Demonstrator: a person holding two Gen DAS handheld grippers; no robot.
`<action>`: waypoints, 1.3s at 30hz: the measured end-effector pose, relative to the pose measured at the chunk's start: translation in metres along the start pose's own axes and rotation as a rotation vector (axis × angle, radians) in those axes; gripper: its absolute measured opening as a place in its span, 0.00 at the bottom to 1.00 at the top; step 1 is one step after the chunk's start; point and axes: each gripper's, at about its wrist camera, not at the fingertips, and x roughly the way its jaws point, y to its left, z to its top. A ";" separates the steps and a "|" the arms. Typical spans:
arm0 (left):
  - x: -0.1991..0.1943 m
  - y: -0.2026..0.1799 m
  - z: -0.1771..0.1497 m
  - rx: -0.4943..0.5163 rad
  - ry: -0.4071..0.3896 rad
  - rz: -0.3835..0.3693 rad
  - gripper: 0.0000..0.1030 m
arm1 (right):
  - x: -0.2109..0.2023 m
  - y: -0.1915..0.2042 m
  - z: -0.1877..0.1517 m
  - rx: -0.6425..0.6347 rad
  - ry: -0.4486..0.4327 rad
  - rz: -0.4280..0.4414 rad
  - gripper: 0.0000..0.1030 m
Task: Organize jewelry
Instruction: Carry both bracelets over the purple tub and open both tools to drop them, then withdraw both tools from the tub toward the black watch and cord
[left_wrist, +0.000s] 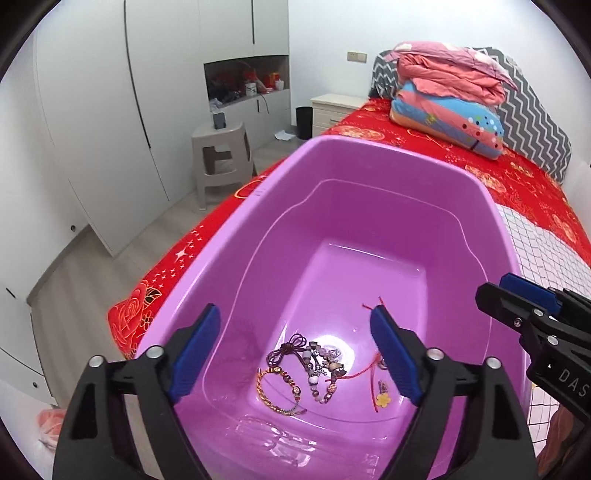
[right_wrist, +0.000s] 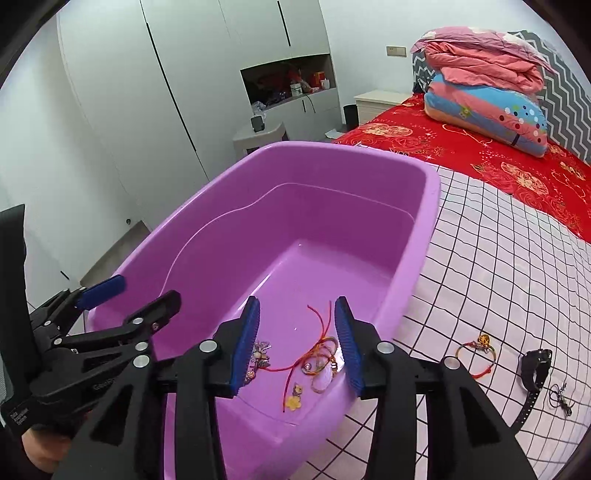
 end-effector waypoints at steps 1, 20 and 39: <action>-0.001 0.000 0.000 -0.005 0.001 0.000 0.81 | -0.002 -0.001 0.000 -0.001 -0.002 0.000 0.40; -0.030 -0.027 -0.014 -0.013 0.019 -0.028 0.84 | -0.061 -0.032 -0.033 0.075 -0.071 -0.013 0.41; -0.066 -0.100 -0.052 0.058 0.000 -0.159 0.86 | -0.117 -0.087 -0.108 0.154 -0.107 -0.158 0.48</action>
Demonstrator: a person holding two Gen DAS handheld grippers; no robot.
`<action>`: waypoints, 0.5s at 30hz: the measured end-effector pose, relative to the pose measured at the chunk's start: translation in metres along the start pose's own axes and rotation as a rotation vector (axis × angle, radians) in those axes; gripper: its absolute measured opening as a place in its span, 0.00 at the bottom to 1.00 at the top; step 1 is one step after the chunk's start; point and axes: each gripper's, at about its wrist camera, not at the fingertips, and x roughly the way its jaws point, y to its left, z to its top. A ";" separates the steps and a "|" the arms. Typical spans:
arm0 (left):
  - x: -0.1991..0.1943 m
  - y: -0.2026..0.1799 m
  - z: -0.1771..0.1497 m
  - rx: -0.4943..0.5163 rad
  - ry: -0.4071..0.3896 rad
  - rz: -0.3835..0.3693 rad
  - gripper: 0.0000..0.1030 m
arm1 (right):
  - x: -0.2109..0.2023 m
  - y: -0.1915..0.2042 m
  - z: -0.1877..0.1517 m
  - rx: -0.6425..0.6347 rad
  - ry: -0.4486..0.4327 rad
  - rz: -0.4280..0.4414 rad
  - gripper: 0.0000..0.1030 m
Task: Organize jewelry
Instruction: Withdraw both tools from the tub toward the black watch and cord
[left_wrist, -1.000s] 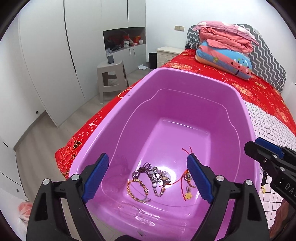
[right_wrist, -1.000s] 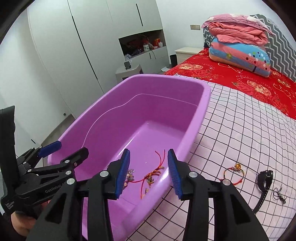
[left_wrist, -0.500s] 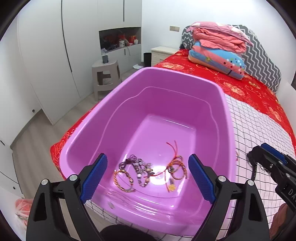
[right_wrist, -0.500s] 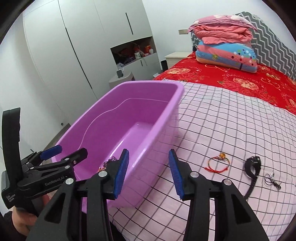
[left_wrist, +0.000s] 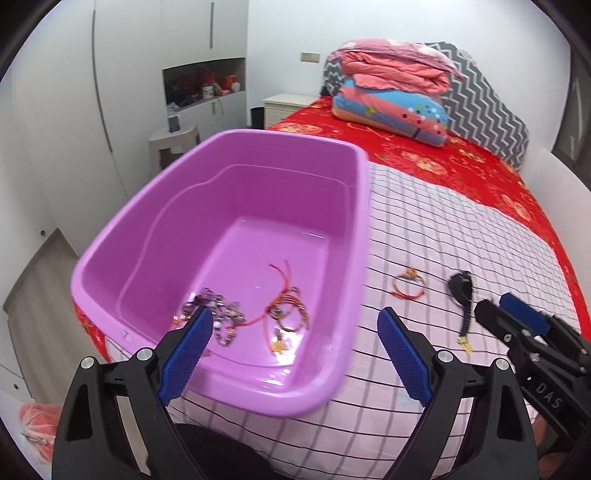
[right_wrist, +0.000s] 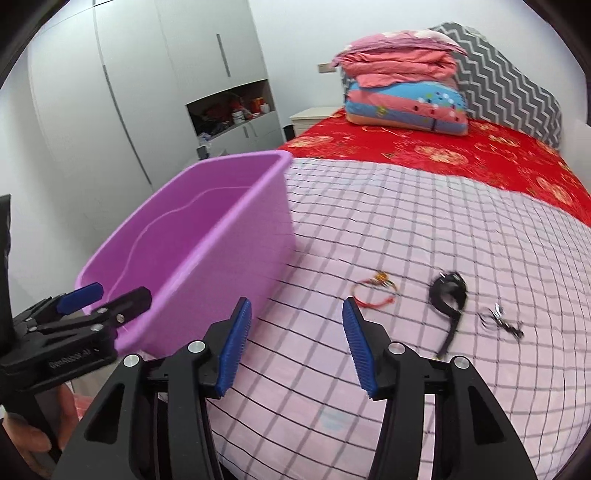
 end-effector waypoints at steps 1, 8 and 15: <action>-0.002 -0.005 -0.002 0.005 -0.005 -0.009 0.86 | -0.004 -0.009 -0.006 0.017 0.000 -0.009 0.49; -0.008 -0.043 -0.014 0.070 -0.019 -0.065 0.86 | -0.026 -0.058 -0.040 0.101 0.007 -0.085 0.49; 0.003 -0.082 -0.029 0.116 0.011 -0.115 0.86 | -0.043 -0.104 -0.068 0.165 0.012 -0.165 0.49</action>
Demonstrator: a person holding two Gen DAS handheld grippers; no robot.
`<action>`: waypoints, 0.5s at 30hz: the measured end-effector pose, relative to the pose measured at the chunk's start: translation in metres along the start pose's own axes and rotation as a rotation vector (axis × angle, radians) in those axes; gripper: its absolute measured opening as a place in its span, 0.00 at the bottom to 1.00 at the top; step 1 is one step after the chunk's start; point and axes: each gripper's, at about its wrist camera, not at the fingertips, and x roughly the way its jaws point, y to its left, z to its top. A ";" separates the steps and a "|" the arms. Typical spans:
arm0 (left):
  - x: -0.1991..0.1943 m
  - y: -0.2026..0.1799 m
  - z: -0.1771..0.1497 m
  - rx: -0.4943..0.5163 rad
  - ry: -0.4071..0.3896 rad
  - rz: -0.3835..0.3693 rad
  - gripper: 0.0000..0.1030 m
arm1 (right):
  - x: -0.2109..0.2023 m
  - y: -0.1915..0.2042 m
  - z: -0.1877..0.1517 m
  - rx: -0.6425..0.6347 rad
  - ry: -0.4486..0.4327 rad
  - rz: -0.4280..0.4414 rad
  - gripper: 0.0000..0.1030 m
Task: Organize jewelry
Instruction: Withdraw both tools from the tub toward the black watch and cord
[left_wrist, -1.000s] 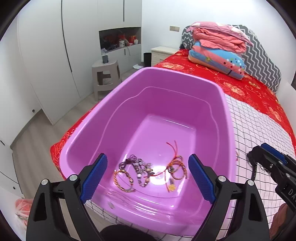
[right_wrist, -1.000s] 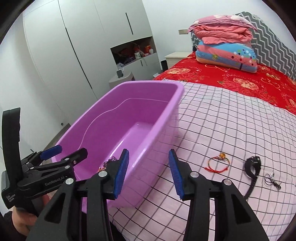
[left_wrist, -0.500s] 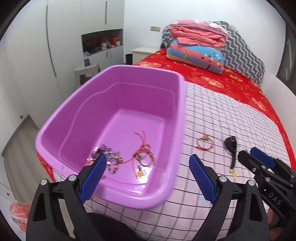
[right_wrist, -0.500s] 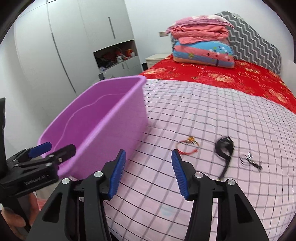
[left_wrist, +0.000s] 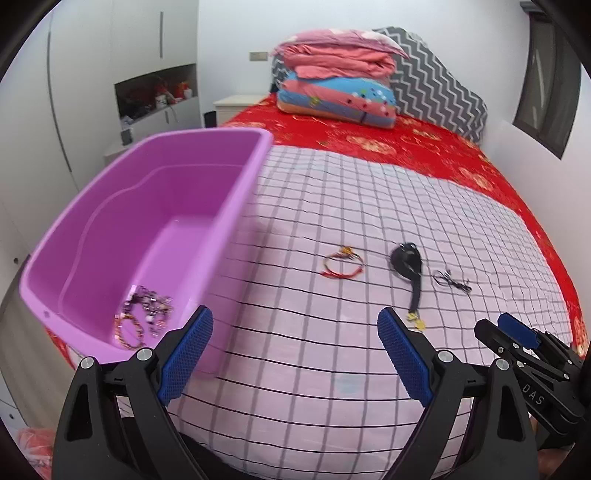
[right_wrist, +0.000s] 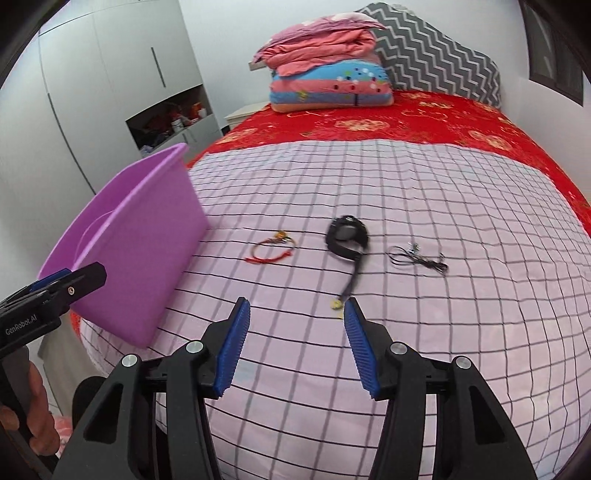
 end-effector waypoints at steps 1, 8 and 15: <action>0.003 -0.004 -0.001 0.003 0.006 -0.008 0.86 | 0.000 -0.005 -0.002 0.007 0.002 -0.008 0.49; 0.030 -0.036 -0.004 0.018 0.031 -0.034 0.86 | 0.002 -0.050 -0.012 0.061 0.007 -0.077 0.49; 0.069 -0.067 -0.008 0.015 0.063 -0.039 0.86 | 0.015 -0.086 -0.011 0.063 0.005 -0.126 0.50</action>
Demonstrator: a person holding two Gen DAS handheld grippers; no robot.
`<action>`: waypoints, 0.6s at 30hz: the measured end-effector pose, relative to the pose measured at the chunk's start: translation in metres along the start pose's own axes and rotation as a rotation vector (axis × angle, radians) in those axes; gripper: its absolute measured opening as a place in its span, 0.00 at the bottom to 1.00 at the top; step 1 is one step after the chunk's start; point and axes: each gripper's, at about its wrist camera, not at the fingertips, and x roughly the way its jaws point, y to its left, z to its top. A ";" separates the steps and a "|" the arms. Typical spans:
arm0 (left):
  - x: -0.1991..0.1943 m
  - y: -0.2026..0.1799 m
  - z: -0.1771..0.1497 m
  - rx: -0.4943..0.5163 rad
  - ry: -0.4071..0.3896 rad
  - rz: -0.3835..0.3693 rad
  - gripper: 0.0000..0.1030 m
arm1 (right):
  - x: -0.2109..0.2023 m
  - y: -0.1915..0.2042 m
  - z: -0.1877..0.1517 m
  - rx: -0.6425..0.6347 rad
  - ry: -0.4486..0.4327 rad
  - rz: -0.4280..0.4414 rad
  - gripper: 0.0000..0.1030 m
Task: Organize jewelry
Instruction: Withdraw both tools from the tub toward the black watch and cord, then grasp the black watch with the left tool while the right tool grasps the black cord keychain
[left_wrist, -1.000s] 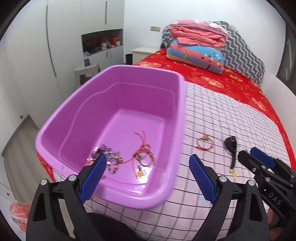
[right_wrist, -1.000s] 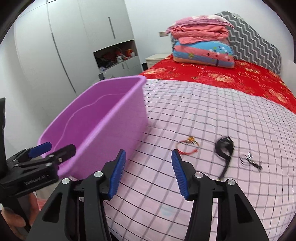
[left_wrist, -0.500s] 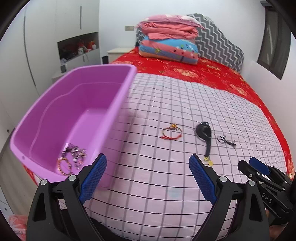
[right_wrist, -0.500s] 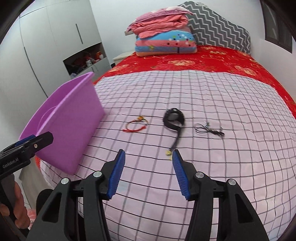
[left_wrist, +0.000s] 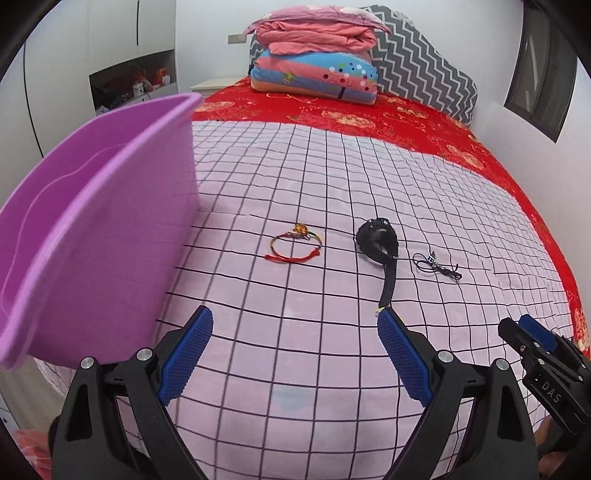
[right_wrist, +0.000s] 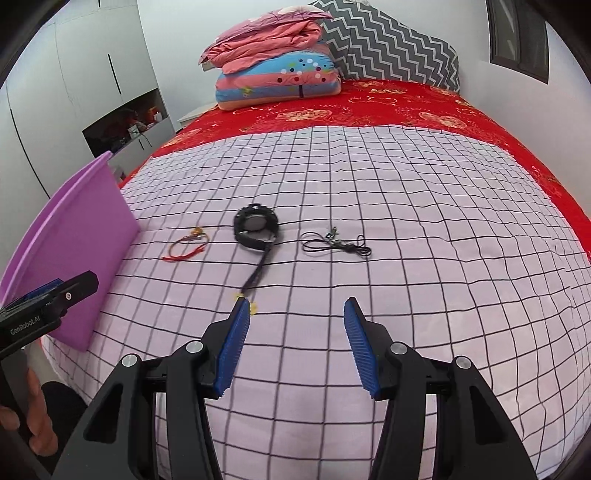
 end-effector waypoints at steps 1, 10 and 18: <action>0.007 -0.004 0.000 -0.002 0.010 0.000 0.86 | 0.005 -0.006 0.001 -0.001 0.003 -0.005 0.49; 0.062 -0.033 0.004 -0.018 0.059 0.007 0.86 | 0.049 -0.036 0.010 0.005 0.029 -0.020 0.50; 0.108 -0.050 0.022 -0.057 0.068 0.026 0.86 | 0.087 -0.055 0.026 0.004 0.046 -0.012 0.50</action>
